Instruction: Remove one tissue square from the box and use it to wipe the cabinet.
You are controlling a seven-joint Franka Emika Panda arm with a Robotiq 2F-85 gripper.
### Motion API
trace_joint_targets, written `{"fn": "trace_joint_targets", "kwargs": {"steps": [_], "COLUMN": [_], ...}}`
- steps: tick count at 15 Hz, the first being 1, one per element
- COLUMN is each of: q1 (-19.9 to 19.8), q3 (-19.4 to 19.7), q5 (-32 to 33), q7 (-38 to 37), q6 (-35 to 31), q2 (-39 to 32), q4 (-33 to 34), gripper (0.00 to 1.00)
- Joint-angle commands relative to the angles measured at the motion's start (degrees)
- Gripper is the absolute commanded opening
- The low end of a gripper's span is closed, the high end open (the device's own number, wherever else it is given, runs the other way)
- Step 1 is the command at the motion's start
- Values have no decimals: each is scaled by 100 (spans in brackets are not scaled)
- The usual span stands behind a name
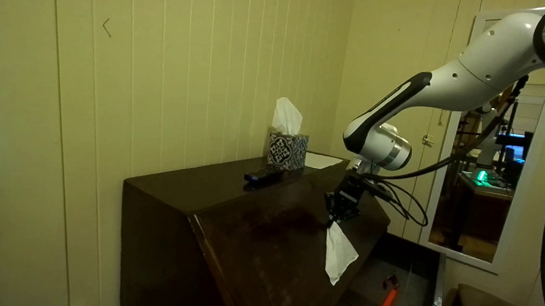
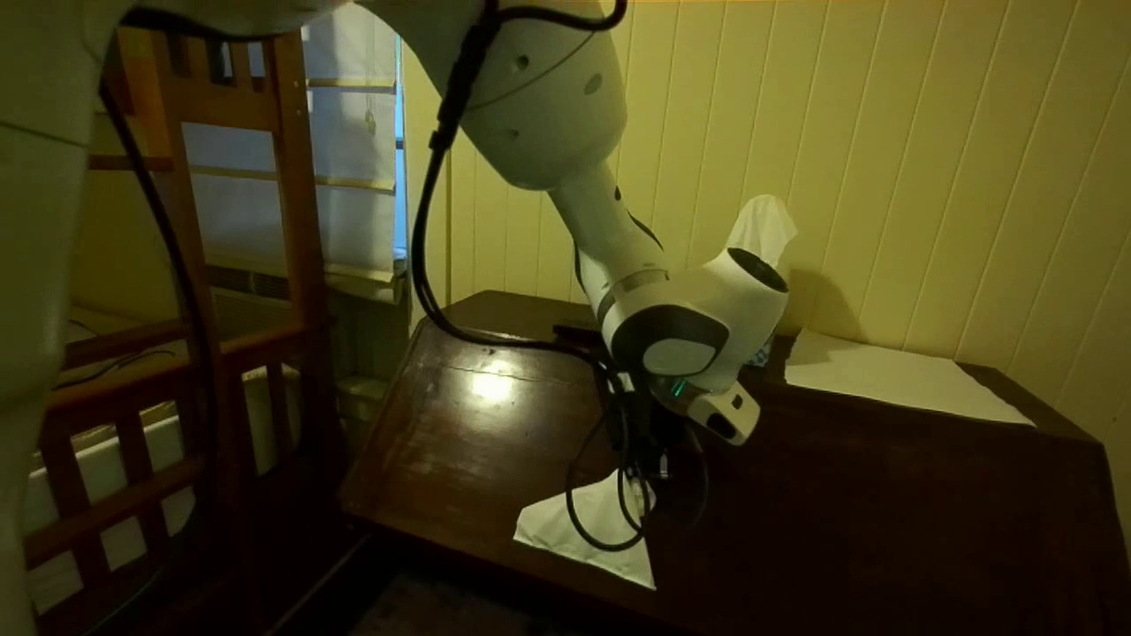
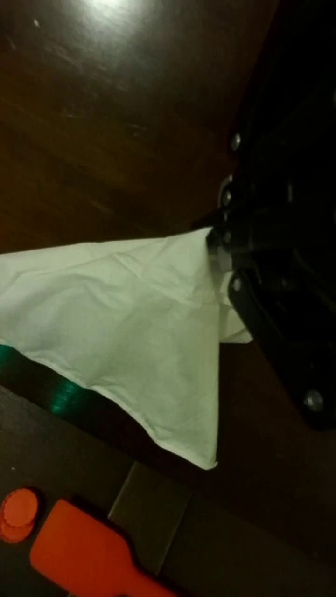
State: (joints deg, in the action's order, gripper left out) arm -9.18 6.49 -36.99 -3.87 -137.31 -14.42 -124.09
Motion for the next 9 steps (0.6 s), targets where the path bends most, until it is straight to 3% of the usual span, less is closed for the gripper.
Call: {"fn": "trace_joint_targets", "kwargs": {"steps": [1,9], "q1": [-42,-394], "q3": [89,369], "q5": [-86,-116], "q7": [-645,-1334], "q6": [-440,-1023], "q2": [-273,-433], "q4": [396,1259], "gripper": [0,0]}}
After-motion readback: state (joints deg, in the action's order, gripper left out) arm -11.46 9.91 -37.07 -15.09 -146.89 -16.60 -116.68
